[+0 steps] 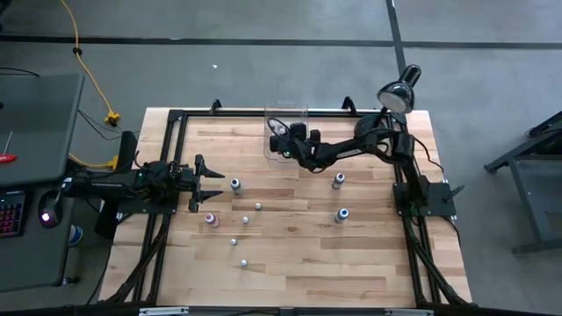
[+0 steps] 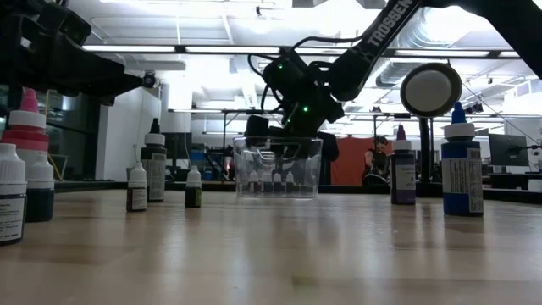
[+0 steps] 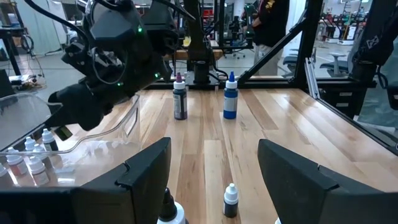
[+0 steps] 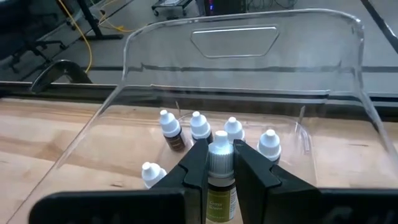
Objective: Pick & Place food coloring
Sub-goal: Put the small food coloring bottle into the transparent bin
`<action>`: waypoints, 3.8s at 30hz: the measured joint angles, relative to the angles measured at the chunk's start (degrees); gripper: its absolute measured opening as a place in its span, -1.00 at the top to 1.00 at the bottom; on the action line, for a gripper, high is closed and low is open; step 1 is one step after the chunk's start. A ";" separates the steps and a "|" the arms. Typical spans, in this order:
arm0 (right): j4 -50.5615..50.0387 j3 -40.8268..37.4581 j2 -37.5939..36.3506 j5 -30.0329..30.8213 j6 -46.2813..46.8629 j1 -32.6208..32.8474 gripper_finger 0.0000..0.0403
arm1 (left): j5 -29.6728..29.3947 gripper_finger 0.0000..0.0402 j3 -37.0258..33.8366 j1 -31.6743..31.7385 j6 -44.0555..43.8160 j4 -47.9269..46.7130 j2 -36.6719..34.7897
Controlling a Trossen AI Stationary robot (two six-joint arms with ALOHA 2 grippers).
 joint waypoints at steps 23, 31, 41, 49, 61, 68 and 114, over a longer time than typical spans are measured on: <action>-6.51 1.42 0.09 -2.30 -0.16 -0.16 0.78 | 0.00 -0.19 0.02 -0.01 0.00 -0.02 0.00; -11.13 4.86 0.09 -3.62 -0.10 -1.37 0.78 | 0.00 -0.19 0.00 -0.01 0.00 -0.01 0.02; -15.71 4.85 0.09 -6.63 2.27 -1.95 0.78 | 0.02 -0.19 0.00 0.00 0.00 0.00 0.00; -15.71 4.85 0.09 -9.61 2.36 -2.54 0.78 | 0.02 -0.19 0.02 -0.02 0.00 0.00 0.02; -15.49 4.98 0.09 -11.31 2.36 -3.87 0.78 | 0.02 -0.19 0.01 -0.01 0.00 -0.01 0.01; -15.82 9.59 3.68 -13.74 -1.68 -4.61 0.78 | 0.02 -0.19 0.00 -0.02 0.00 -0.02 0.00; -11.27 10.97 5.86 -5.24 -8.63 -2.65 0.37 | 0.02 -0.19 0.01 -0.01 0.00 0.01 0.02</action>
